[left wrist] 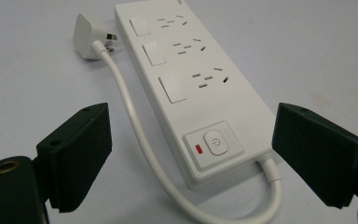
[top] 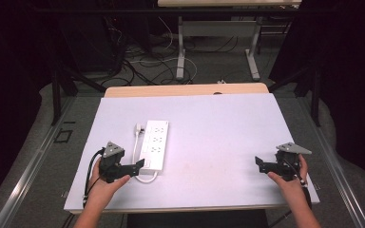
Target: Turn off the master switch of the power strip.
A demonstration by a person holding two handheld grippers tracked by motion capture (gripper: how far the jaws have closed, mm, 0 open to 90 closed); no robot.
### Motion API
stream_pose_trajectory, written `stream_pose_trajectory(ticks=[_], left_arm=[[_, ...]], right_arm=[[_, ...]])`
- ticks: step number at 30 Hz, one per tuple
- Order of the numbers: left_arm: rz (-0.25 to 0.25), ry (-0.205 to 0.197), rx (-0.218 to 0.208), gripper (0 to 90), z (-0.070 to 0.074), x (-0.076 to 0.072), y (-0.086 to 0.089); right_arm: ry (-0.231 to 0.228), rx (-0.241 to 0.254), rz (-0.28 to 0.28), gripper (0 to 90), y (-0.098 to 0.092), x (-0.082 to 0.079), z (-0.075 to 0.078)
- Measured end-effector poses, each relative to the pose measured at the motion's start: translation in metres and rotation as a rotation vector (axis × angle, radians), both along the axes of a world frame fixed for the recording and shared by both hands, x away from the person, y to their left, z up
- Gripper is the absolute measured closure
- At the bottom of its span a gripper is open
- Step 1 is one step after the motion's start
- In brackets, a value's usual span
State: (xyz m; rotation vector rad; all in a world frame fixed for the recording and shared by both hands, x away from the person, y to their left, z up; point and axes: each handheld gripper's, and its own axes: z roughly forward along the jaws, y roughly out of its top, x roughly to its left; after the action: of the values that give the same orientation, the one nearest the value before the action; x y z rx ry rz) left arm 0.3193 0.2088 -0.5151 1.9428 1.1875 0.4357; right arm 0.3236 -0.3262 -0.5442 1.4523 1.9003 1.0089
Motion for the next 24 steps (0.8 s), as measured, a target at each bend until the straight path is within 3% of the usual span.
stream_pose_trajectory(ticks=[15, 24], left_arm=[[-0.080, -0.001, 0.038, 24.7, 0.002, -0.004, -0.016], [-0.087, -0.006, 0.050, 39.6, 0.004, -0.006, -0.021]], right_arm=[[0.008, 0.010, 0.001, 0.0, 0.001, 0.000, 0.000], [0.003, 0.007, 0.001, 0.0, 0.003, 0.000, -0.001]])
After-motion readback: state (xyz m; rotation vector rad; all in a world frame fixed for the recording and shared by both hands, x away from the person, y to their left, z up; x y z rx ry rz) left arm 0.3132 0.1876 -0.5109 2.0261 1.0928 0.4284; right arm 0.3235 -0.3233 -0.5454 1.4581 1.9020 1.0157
